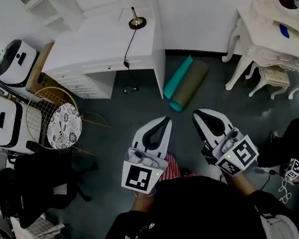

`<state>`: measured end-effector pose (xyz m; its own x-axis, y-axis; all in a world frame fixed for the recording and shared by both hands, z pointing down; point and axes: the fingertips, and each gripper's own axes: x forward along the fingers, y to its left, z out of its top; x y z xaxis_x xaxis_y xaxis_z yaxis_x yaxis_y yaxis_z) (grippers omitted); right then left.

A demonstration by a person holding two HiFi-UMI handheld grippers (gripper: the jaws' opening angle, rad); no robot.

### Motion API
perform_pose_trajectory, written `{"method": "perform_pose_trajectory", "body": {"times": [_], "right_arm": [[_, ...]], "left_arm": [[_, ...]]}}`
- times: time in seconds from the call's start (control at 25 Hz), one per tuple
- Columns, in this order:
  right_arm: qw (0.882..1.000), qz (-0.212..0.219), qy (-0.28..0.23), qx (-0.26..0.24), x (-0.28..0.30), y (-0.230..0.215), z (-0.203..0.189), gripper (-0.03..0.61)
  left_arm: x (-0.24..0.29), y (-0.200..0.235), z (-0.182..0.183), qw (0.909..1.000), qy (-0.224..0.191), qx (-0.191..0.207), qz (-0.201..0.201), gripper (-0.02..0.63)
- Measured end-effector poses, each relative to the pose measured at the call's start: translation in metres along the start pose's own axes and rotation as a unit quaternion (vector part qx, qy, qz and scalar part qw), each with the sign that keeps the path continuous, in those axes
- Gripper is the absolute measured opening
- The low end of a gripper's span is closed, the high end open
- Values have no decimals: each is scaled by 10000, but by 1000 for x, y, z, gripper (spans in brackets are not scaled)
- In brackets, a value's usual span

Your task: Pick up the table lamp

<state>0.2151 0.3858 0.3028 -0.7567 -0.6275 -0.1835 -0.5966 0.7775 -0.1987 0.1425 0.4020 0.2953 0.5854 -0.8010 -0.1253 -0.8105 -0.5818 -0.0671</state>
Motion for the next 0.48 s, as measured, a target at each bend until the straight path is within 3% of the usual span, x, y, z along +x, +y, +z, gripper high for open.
{"method": "perform_pose_trajectory", "body": {"times": [0.48], "right_arm": [[9991, -404, -53, -64, 55, -39, 4, 17]], "left_arm": [[49, 55, -3, 9990, -116, -48, -434, 12]]}}
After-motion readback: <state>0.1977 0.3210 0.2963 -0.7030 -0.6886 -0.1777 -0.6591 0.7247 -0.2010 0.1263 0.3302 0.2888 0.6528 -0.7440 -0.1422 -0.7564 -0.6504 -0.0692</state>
